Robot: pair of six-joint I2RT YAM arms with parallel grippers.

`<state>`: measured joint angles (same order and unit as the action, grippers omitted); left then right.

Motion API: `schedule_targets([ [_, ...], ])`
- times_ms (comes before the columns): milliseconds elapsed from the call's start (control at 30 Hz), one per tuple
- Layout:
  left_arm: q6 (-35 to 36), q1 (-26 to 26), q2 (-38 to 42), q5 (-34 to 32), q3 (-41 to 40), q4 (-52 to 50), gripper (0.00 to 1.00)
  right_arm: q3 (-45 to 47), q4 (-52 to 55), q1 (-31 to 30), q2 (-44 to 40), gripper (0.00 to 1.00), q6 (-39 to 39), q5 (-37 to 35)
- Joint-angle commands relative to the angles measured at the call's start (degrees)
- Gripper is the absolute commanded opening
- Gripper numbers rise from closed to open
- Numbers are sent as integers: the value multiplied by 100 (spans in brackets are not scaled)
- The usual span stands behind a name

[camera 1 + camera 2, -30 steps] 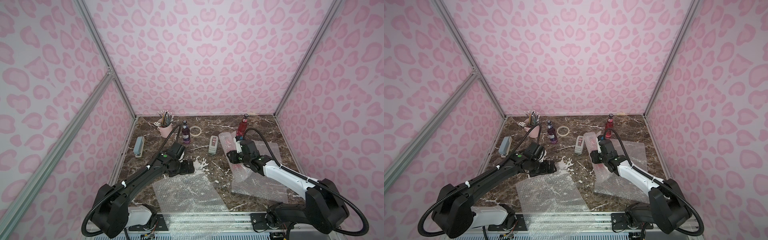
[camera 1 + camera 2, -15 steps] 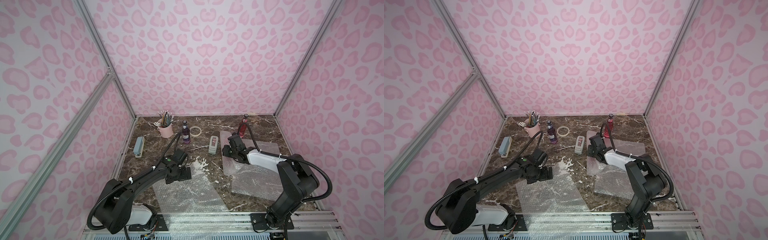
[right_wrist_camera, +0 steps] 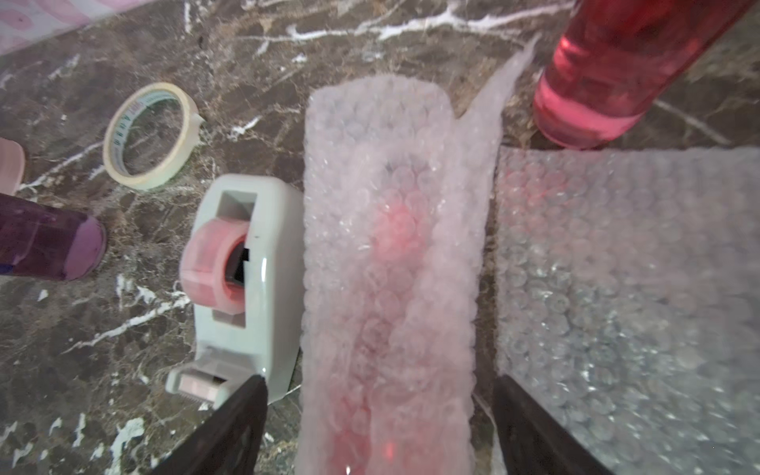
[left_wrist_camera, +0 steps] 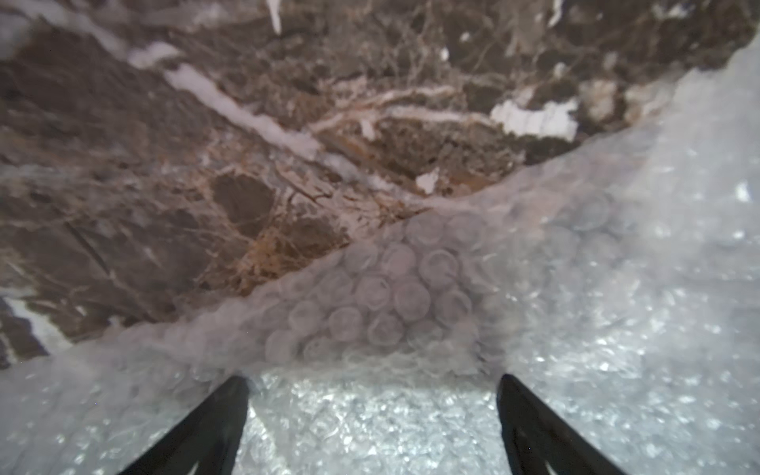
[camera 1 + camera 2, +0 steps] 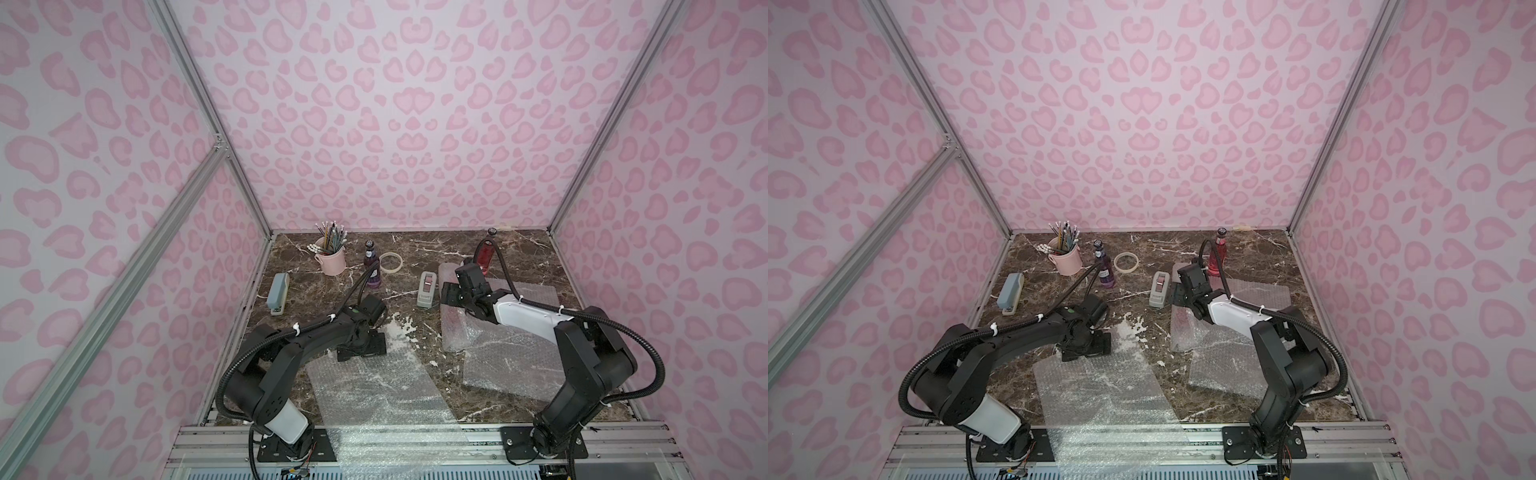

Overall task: Wrap wine bottles in bubble wrap
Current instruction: Place the bubble wrap at the center of the board, then move the bubble wrap to the center of the board.

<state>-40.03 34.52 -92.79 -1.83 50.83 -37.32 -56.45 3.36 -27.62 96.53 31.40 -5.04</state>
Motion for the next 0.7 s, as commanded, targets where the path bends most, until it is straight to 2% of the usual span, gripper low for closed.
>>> schedule_targets([
  [0, 222, 34, -299, -37, 103, 185, 85, 45, 219, -14, -258, 87, -229, -237],
  [100, 333, 63, -492, -188, 242, 118, 65, 98, 284, -15, -571, 87, -356, -311],
  [133, 370, 72, -535, -191, 280, 119, 62, 116, 309, -7, -659, 87, -383, -349],
  [167, 434, 72, -564, -142, 316, 135, 53, 117, 336, -15, -720, 87, -413, -381],
  [233, 580, 72, -627, -35, 478, 137, 29, 138, 385, -15, -832, 87, -500, -470],
  [267, 636, 80, -640, -1, 557, 124, 23, 158, 385, -14, -883, 87, -528, -501],
  [367, 1023, 136, -680, -19, 919, 38, 21, 203, 403, 9, -1025, 87, -585, -520],
  [500, 1968, 150, -851, -144, 1526, -151, 21, 313, 344, 19, -1234, 87, -693, -525],
  [667, 3058, 151, -1470, -444, 2310, -704, 20, 388, 341, 50, -1491, 88, -834, -525],
])
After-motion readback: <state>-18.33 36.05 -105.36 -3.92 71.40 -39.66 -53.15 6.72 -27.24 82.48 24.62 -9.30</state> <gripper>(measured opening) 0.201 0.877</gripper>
